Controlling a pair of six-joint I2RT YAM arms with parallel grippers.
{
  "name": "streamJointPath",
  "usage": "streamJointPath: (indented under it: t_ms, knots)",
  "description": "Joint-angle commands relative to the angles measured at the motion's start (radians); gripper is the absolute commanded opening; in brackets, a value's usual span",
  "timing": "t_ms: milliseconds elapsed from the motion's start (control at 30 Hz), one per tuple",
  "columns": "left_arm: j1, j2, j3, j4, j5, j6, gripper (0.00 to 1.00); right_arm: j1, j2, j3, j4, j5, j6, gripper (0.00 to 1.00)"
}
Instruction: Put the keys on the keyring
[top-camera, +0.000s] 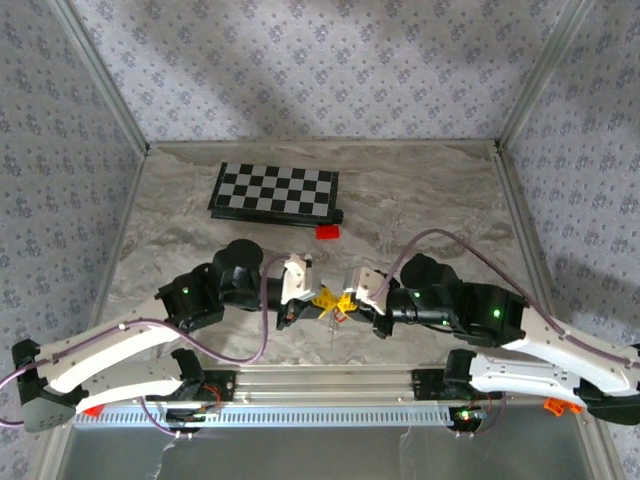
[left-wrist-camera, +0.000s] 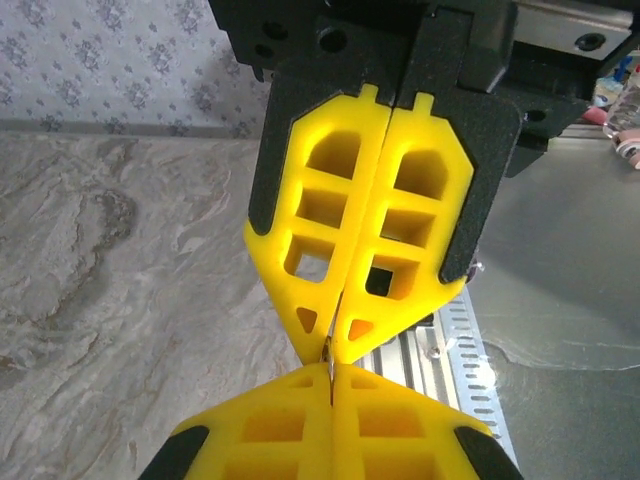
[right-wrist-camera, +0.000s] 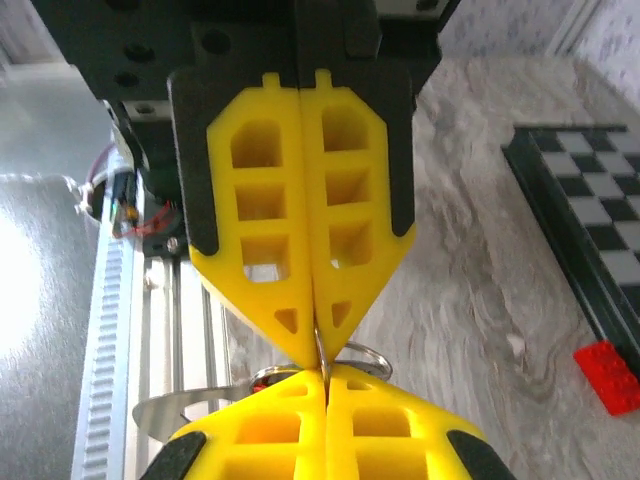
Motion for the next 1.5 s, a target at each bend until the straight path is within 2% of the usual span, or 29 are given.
streamJointPath:
  t_ms: [0, 133, 233, 433, 600, 667, 767, 933, 1067, 1200, 1367, 1467]
  knots:
    - [-0.011, -0.055, -0.038, 0.187, 0.057, -0.068, 0.0, -0.008, -0.072, -0.077, 0.191, -0.005, 0.045, 0.1]
    - [-0.012, -0.084, -0.087, 0.318, 0.074, -0.118, 0.0, -0.011, -0.112, -0.159, 0.328, 0.003, 0.084, 0.23]
    - [-0.012, -0.084, -0.106, 0.372, 0.09, -0.135, 0.0, -0.015, -0.12, -0.178, 0.365, 0.002, 0.102, 0.24]
    - [-0.012, -0.075, -0.119, 0.408, 0.111, -0.147, 0.0, -0.019, -0.128, -0.177, 0.367, -0.006, 0.109, 0.22]
    - [-0.012, -0.079, -0.124, 0.401, 0.107, -0.147, 0.0, -0.023, -0.12, -0.169, 0.345, 0.003, 0.101, 0.05]
    - [-0.012, -0.079, -0.111, 0.362, 0.096, -0.134, 0.0, -0.024, -0.109, -0.144, 0.3, 0.02, 0.095, 0.0]
    - [-0.012, -0.071, -0.055, 0.183, 0.051, -0.062, 0.0, -0.023, -0.078, -0.069, 0.172, 0.048, 0.056, 0.0]
    - [-0.012, -0.025, 0.056, -0.105, -0.031, 0.072, 0.09, -0.023, 0.005, 0.059, -0.029, 0.012, 0.003, 0.0]
    - [-0.012, 0.021, 0.104, -0.171, -0.032, 0.106, 0.1, -0.025, 0.072, 0.128, -0.124, -0.046, -0.024, 0.0]
    - [-0.012, 0.018, 0.097, -0.144, -0.032, 0.098, 0.0, -0.025, 0.092, 0.145, -0.133, -0.09, -0.031, 0.0]
    - [-0.012, -0.048, 0.029, 0.023, -0.015, 0.026, 0.0, -0.031, 0.052, 0.101, -0.05, -0.089, -0.002, 0.01]
    - [-0.012, -0.079, -0.021, 0.168, 0.014, -0.033, 0.0, -0.034, 0.006, 0.032, 0.074, -0.081, 0.025, 0.13]
